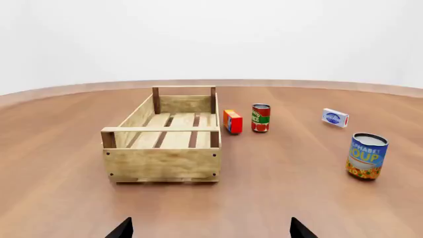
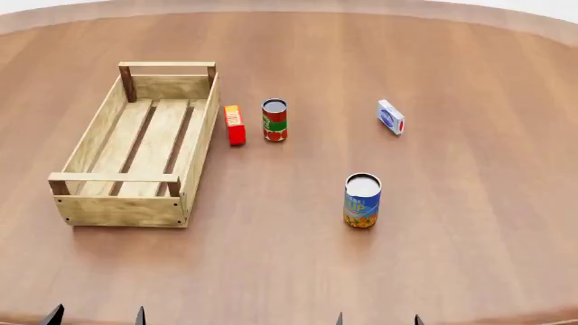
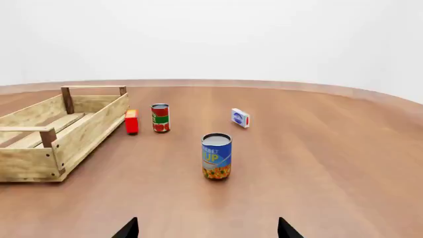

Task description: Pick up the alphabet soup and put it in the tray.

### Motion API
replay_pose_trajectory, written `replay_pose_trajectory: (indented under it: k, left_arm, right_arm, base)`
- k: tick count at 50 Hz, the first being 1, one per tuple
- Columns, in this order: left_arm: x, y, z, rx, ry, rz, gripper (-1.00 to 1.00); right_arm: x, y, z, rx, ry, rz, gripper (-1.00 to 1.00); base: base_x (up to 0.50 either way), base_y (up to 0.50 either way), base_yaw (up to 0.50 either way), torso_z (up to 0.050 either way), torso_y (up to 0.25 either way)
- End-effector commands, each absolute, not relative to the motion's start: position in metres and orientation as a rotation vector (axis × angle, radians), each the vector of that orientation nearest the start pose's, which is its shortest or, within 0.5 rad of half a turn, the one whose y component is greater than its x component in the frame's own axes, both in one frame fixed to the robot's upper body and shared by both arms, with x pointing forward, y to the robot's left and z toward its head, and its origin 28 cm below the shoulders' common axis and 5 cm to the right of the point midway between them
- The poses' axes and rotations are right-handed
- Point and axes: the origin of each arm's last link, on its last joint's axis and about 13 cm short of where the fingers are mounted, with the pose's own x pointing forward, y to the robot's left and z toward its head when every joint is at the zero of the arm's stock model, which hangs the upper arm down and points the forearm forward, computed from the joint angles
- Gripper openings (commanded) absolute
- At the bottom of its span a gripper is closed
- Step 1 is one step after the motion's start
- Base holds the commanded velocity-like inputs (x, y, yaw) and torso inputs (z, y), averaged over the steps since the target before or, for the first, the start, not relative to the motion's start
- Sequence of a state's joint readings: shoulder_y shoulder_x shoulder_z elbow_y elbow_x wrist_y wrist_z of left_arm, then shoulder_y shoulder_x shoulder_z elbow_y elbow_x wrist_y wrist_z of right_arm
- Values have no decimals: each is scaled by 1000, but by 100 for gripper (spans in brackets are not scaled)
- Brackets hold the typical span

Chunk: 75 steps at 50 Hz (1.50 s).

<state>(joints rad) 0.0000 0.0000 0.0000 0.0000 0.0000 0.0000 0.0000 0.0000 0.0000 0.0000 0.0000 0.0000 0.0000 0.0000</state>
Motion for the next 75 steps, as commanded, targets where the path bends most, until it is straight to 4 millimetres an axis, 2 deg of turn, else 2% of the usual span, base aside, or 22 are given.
replay_pose_trajectory:
  k: [1,15,53,75]
  left_arm:
    - [211,206,13,-6,-1,2,100]
    - [211,205,12,-2,-3,-1,100]
    - [211,205,12,-3,0,3,100]
    - [211,205,12,-2,1,0,100]
  right_arm:
    - [211,-97,12,-1,-10,-6,100]
    - [208,-95,13,-40,-37,29,100]
    - [208,-94,13,-20,-39,43,100]
    - [208,-95,14,-9,-38,43,100]
  base:
    - [0,0,0,0,0]
    - [196,225,0,0,0]
    - [466,340,0,0,0]
    - [500,48,0,0,1]
